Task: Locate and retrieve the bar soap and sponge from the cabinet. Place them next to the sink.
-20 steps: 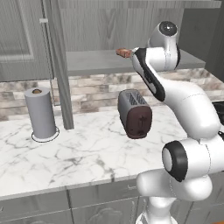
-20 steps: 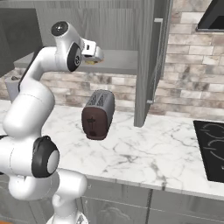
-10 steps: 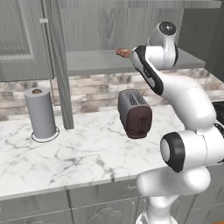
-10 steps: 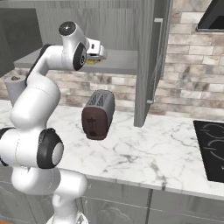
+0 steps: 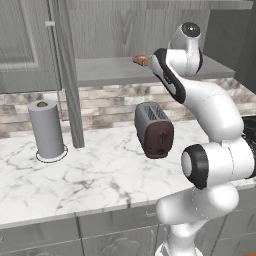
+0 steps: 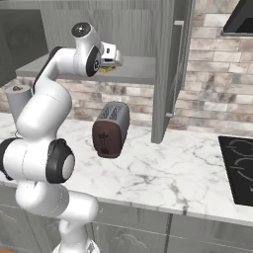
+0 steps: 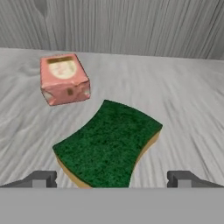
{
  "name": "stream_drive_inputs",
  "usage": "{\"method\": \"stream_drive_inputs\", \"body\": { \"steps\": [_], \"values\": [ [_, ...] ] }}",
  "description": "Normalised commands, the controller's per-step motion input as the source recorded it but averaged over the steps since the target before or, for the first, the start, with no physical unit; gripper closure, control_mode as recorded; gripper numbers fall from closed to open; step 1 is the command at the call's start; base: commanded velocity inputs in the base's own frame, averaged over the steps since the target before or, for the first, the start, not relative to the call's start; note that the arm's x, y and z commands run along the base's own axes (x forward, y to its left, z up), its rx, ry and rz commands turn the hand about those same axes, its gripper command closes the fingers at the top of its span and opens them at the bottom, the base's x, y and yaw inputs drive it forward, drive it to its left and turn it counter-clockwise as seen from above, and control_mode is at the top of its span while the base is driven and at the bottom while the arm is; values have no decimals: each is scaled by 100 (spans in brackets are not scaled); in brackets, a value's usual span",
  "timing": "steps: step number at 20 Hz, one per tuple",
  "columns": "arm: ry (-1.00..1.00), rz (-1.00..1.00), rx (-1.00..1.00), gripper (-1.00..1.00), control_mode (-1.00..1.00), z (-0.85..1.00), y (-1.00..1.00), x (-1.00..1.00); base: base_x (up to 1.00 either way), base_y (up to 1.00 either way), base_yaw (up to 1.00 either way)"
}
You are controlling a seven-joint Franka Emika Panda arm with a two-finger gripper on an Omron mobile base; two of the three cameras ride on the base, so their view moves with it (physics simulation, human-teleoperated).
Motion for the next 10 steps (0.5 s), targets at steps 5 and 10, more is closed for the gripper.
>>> {"method": "stream_drive_inputs", "body": {
  "steps": [5, 10],
  "values": [
    [7, 0, 0, -100, -100, -2, 0, 0, 0, 0, 0],
    [3, 0, 0, -100, -100, -4, 0, 11, 0, 0, 0]
  ]
}}
